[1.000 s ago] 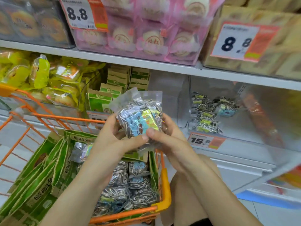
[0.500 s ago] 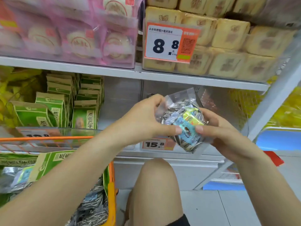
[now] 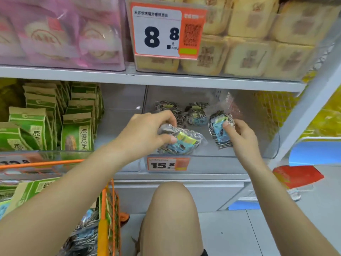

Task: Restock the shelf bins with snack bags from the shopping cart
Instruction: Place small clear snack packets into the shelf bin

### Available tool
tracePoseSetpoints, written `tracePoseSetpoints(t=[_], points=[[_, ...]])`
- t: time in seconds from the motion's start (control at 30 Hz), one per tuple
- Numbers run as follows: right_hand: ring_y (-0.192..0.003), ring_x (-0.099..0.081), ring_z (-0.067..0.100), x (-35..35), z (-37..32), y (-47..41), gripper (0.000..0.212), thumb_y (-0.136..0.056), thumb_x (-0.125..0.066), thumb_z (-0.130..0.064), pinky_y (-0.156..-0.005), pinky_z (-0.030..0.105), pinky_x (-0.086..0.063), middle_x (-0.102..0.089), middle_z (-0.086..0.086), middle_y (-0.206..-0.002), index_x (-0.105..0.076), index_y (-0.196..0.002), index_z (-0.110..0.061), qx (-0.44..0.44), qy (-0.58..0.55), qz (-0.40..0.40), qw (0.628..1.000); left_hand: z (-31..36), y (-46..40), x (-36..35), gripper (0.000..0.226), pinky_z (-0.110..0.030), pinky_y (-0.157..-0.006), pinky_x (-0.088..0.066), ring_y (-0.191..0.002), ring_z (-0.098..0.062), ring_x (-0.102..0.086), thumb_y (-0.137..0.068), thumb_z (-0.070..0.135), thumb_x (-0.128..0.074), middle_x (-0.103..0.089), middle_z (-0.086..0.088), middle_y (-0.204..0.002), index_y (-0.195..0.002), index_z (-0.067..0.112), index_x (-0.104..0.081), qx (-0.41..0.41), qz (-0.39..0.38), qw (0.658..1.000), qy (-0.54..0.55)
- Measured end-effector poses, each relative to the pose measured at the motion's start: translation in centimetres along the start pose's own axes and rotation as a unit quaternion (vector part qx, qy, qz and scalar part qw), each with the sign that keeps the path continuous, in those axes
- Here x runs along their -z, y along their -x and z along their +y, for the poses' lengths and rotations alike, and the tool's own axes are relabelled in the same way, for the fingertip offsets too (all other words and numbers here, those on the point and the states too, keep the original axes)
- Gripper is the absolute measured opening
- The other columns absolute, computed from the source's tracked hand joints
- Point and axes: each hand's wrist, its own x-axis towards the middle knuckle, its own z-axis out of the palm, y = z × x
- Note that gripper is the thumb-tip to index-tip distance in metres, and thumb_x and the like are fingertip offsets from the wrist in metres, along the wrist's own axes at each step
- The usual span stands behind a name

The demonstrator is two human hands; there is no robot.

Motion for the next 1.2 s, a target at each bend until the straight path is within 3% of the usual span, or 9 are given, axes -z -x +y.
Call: tracePoseSetpoints(t=[0.2,0.37,0.53,0.63,0.77,0.87,0.97,1.07,1.2], points=[[-0.101,-0.056,0.025,-0.8,0.2,0.1,0.039,-0.094,-0.049,-0.048,-0.080,0.036,-0.042,-0.065,0.001,-0.106,-0.056,-0.122,-0.022,0.000,0.122,-0.018,0.992,-0.7,-2.2,-1.0,0.023,-0.029,-0.087,-0.027,-0.068,-0.011,-0.042,-0.086,0.042,-0.062,-0.045,0.016,-0.060,-0.107,0.036,-0.054,-0.057,-0.087,0.979,-0.173],[-0.101,-0.057,0.027,-0.8,0.4,-0.2,0.038,-0.093,-0.050,-0.049,-0.081,0.037,-0.042,-0.064,0.001,-0.104,-0.058,-0.119,-0.023,-0.008,0.117,-0.013,0.993,-1.1,-1.4,-3.0,0.021,-0.030,-0.110,-0.017,-0.094,-0.016,-0.061,-0.090,0.041,-0.053,-0.069,0.007,-0.086,-0.109,0.031,-0.054,-0.076,-0.102,0.967,-0.222],[-0.096,-0.055,0.020,-0.9,0.6,-0.5,0.032,-0.092,-0.053,-0.048,-0.080,0.035,-0.041,-0.059,-0.007,-0.095,-0.059,-0.114,-0.027,-0.008,0.129,-0.031,0.991,-0.1,-1.5,-2.0,0.058,-0.047,-0.117,-0.002,-0.087,-0.017,-0.057,-0.098,0.051,-0.022,-0.056,0.003,-0.065,-0.067,0.016,-0.057,-0.058,-0.154,0.911,-0.379],[-0.100,-0.059,0.022,-0.9,0.8,-0.7,0.031,-0.091,-0.054,-0.050,-0.086,0.039,-0.046,-0.062,-0.006,-0.097,-0.059,-0.113,-0.029,-0.013,0.121,-0.035,0.992,0.5,-0.8,-2.6,0.061,-0.045,-0.117,-0.006,-0.099,-0.019,-0.059,-0.097,0.056,-0.015,-0.064,-0.003,-0.083,-0.057,0.019,-0.042,-0.045,-0.198,0.918,-0.340],[-0.100,-0.059,0.023,-0.8,0.9,-0.8,0.033,-0.091,-0.055,-0.047,-0.087,0.042,-0.047,-0.063,-0.003,-0.100,-0.059,-0.115,-0.026,-0.008,0.135,-0.051,0.990,-1.0,0.5,-3.9,0.071,-0.045,-0.115,-0.009,-0.111,-0.023,-0.057,-0.092,0.060,-0.011,-0.069,-0.004,-0.101,-0.090,0.020,-0.069,-0.076,-0.071,0.932,-0.347],[-0.098,-0.064,0.027,-0.3,0.7,-1.4,0.023,-0.091,-0.062,-0.035,-0.087,0.045,-0.051,-0.068,0.005,-0.103,-0.063,-0.109,-0.022,-0.026,0.064,-0.067,0.995,-2.8,1.1,-5.0,0.061,-0.050,-0.112,-0.017,-0.122,-0.033,-0.051,-0.092,0.052,-0.028,-0.062,-0.015,-0.123,-0.109,0.013,-0.071,-0.082,0.051,0.945,-0.314],[-0.103,-0.063,0.030,0.6,0.3,-2.9,0.030,-0.089,-0.064,-0.033,-0.088,0.043,-0.050,-0.068,0.008,-0.109,-0.063,-0.116,-0.019,-0.011,0.144,-0.086,0.986,-3.2,1.2,-6.2,0.052,-0.050,-0.114,-0.015,-0.116,-0.032,-0.054,-0.093,0.043,-0.034,-0.066,-0.014,-0.116,-0.101,0.012,-0.075,-0.069,0.091,0.947,-0.300],[-0.108,-0.059,0.031,0.5,-0.5,-5.1,0.037,-0.090,-0.061,-0.028,-0.082,0.036,-0.047,-0.064,0.008,-0.119,-0.061,-0.125,-0.020,0.019,0.337,-0.137,0.931,-3.3,1.3,-6.8,0.050,-0.051,-0.115,-0.015,-0.106,-0.031,-0.058,-0.093,0.038,-0.036,-0.071,-0.010,-0.101,-0.084,0.010,-0.077,-0.074,0.130,0.944,-0.294],[-0.106,-0.059,0.029,-1.5,0.0,-8.3,0.040,-0.094,-0.056,-0.030,-0.079,0.031,-0.048,-0.060,0.009,-0.127,-0.053,-0.133,-0.023,0.027,0.443,-0.203,0.873,-3.6,1.3,-7.2,0.049,-0.051,-0.116,-0.014,-0.099,-0.030,-0.058,-0.093,0.035,-0.036,-0.071,-0.007,-0.087,-0.080,0.009,-0.076,-0.077,0.155,0.940,-0.295]])
